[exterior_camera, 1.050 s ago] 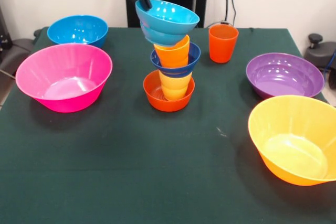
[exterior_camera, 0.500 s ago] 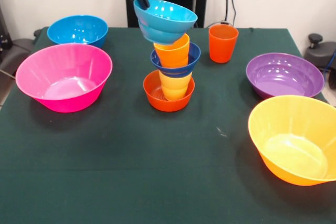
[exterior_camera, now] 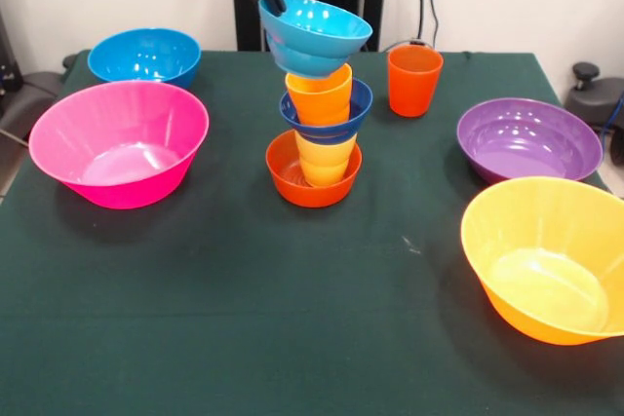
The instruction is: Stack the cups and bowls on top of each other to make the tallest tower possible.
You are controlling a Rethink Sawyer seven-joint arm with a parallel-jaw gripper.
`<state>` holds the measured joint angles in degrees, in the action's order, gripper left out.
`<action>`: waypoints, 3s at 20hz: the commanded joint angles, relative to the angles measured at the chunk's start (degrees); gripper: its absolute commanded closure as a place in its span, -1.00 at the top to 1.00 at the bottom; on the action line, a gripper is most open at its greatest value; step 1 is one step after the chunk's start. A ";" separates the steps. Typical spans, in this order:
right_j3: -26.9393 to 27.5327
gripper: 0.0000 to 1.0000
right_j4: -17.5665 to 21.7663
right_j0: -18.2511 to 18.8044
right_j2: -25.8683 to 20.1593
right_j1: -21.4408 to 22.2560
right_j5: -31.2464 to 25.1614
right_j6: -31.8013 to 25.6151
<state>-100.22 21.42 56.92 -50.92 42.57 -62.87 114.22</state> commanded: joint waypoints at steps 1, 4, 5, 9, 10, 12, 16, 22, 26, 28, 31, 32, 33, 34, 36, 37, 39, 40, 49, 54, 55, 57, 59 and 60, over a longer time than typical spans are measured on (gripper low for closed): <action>-4.94 -1.00 5.81 0.17 -1.57 0.77 0.72 -15.23; -5.42 -1.00 6.97 0.41 -1.47 0.74 1.57 -15.04; -5.52 -1.00 7.34 0.56 -1.49 0.65 1.82 -15.15; -6.04 -1.00 8.41 1.24 -1.89 0.34 2.89 -15.04; -6.26 -1.00 8.61 1.42 -2.05 0.28 3.15 -14.96; -6.68 -1.00 8.96 1.67 -2.37 0.14 3.79 -14.62; -7.20 -1.00 9.89 1.71 -2.80 -0.30 5.28 -13.55; -7.44 -1.00 10.45 1.15 -3.20 -1.04 6.18 -12.79; -7.71 -1.00 10.48 0.56 -3.36 -1.66 7.06 -12.03; -7.93 -1.00 10.40 0.18 -3.45 -1.81 7.30 -11.45; -8.26 -1.00 10.30 -0.17 -3.65 -2.10 7.32 -11.11; -8.41 -1.00 10.31 -0.27 -3.70 -2.16 7.29 -11.07; -8.44 -1.00 10.46 -0.36 -3.66 -2.17 7.24 -11.11; -8.48 -1.00 10.62 -0.46 -3.62 -2.18 7.19 -11.14; -8.63 -1.00 11.23 -0.72 -3.41 -2.23 7.45 -11.06; -8.75 -1.00 11.44 -0.69 -3.34 -2.34 7.67 -11.08; -8.91 -1.00 11.80 -0.65 -3.18 -2.57 8.15 -11.01; -9.00 -1.00 12.04 -0.68 -3.08 -2.56 8.48 -10.79; -10.00 -1.00 12.94 -1.00 -2.58 -2.68 8.19 -9.92; -9.76 -1.00 12.81 -1.42 -2.35 -3.27 6.41 -10.57; -9.71 -1.00 12.71 -1.39 -2.40 -3.55 5.95 -11.04; -9.61 -1.00 12.22 -1.28 -2.60 -4.24 4.60 -12.20; -9.82 -1.00 12.18 -1.10 -2.77 -4.31 4.03 -12.83; -9.90 -1.00 12.18 -1.03 -2.85 -4.35 3.94 -12.97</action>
<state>-108.03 30.20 57.98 -53.80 39.84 -57.43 114.22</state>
